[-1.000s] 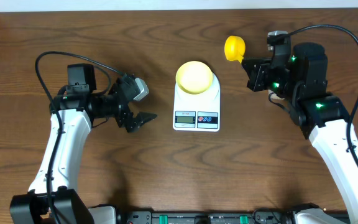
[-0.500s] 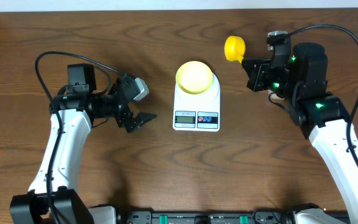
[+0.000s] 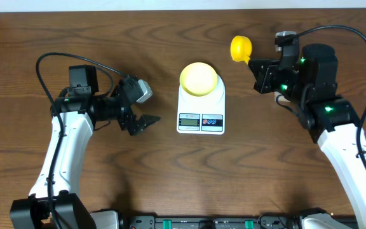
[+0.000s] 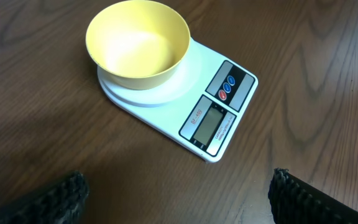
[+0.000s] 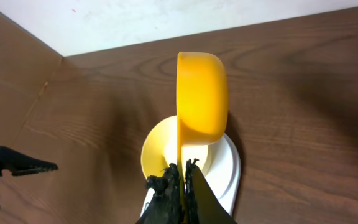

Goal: Scoop item into bowl and weigh 50g on scale

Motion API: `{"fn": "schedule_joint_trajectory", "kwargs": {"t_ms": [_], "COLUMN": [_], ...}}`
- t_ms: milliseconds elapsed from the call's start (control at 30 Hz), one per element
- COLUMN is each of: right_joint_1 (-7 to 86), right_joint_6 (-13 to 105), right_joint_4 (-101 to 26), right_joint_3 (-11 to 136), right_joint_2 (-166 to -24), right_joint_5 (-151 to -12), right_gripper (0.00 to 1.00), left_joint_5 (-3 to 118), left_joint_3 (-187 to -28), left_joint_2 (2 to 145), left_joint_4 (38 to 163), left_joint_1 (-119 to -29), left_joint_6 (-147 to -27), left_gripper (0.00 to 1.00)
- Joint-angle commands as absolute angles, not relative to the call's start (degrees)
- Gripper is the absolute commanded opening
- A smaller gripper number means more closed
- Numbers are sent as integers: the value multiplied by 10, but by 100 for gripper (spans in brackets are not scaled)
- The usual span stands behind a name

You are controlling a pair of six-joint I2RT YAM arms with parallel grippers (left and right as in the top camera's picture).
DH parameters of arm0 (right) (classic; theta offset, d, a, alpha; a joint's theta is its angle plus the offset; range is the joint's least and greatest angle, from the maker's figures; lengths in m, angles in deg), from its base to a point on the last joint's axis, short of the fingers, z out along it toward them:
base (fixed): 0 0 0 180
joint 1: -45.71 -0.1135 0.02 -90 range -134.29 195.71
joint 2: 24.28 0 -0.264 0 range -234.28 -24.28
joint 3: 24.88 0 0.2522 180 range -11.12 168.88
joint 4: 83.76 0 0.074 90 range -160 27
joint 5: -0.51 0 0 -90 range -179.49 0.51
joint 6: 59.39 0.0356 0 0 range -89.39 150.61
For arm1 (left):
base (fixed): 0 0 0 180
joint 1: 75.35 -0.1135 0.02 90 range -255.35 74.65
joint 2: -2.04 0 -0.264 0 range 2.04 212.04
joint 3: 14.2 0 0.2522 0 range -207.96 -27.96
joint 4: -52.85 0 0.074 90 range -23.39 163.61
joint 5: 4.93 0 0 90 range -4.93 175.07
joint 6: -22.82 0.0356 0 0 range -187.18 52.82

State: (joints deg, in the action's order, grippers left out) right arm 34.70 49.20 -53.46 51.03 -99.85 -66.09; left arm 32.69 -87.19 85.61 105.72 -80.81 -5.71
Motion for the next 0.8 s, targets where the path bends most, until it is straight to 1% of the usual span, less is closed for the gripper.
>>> {"fn": "schedule_joint_trajectory", "kwargs": {"t_ms": [0,333,533,633,767], "right_joint_1": [350,351,370,399,412], "right_joint_6": [481,481,480,423,368], "right_joint_4": [-535,-500,-482,-394,-299], "right_joint_3": [519,519,524,573,629], "right_joint_2": [-987,-987,-987,-988,-988], "right_joint_5": [-651,-656,-655,-662,-749], "right_gripper": [1,1,1,1,1], "left_joint_5": [323,323,323,322,323], "left_joint_3": [-873,-873,-873,-873,-873], "left_joint_2": [856,856,856,856,856], "left_joint_4": [1057,1057,1057,1057,1057], "left_joint_1": [-807,-807,-807,-807,-807], "left_joint_6": [-60,-60,-60,-60,-60], "left_gripper": [95,95,95,95,95]}}
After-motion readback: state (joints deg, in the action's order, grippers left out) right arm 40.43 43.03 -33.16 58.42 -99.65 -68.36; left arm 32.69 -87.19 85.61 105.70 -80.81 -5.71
